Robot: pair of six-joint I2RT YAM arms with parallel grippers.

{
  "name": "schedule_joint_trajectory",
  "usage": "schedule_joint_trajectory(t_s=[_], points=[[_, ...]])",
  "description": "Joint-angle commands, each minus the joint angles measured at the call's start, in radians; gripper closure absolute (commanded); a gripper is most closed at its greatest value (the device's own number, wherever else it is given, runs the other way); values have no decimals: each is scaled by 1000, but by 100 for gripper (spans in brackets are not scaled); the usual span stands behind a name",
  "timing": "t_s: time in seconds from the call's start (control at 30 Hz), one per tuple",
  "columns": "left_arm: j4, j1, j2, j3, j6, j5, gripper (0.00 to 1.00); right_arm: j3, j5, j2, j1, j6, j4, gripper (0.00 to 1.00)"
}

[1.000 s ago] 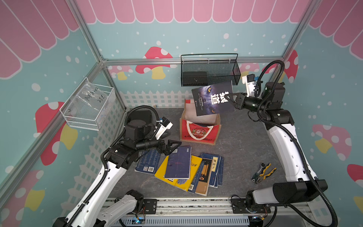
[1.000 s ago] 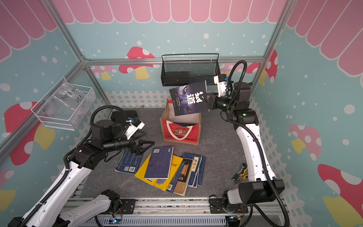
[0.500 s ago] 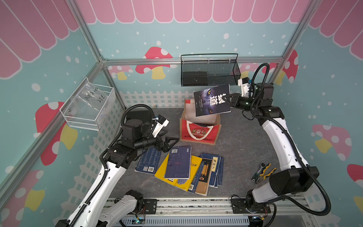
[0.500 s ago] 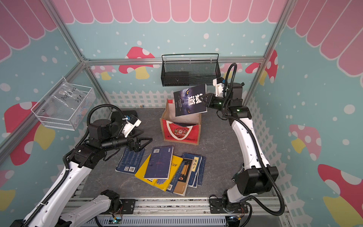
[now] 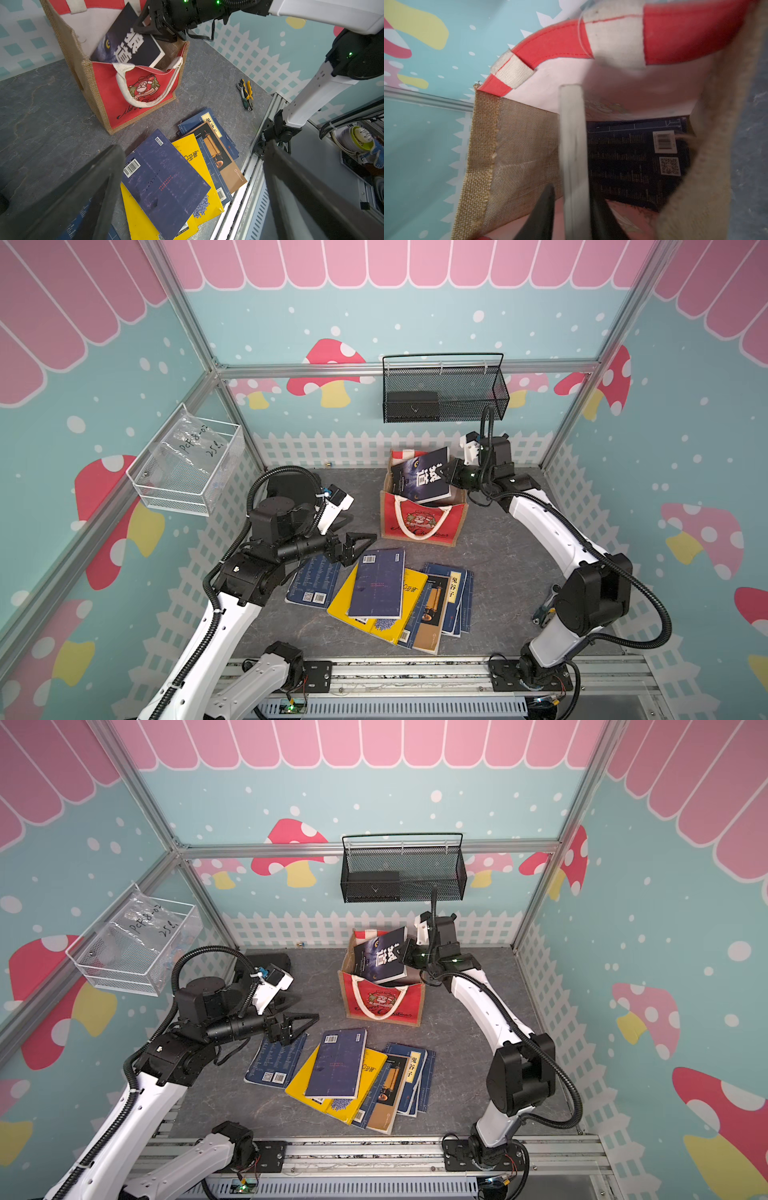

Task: Put the books into the canvas bag
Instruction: Place the book in the canvas bag.

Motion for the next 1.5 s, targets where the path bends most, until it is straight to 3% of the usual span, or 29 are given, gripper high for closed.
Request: schedule_joint_trajectory(t_s=[0.0, 0.23, 0.5, 0.53, 0.9, 1.13, 1.3, 1.47], points=[[20, 0, -15, -12, -4, 5, 1, -19, 88, -16, 20, 95, 107, 100], [21, -3, -27, -14, -4, 0, 1, 17, 262, 33, 53, 170, -17, 100], [23, -6, -39, -17, -5, -1, 1, 100, 266, 146, 91, 224, -35, 100], [23, -8, -41, -16, -5, -1, 1, 113, 274, 158, 96, 227, -43, 98], [23, -22, -40, -16, -2, 0, 1, 122, 300, 158, 102, 224, -43, 32], [26, -28, -24, -22, -29, -29, 1, 175, 317, 142, 100, 124, -58, 24], [78, -34, 17, -82, -169, -56, 1, 233, 329, 127, 77, -44, -140, 20], [145, -49, 87, -174, -327, -84, 1, 185, 235, 82, -16, -144, -162, 20]])
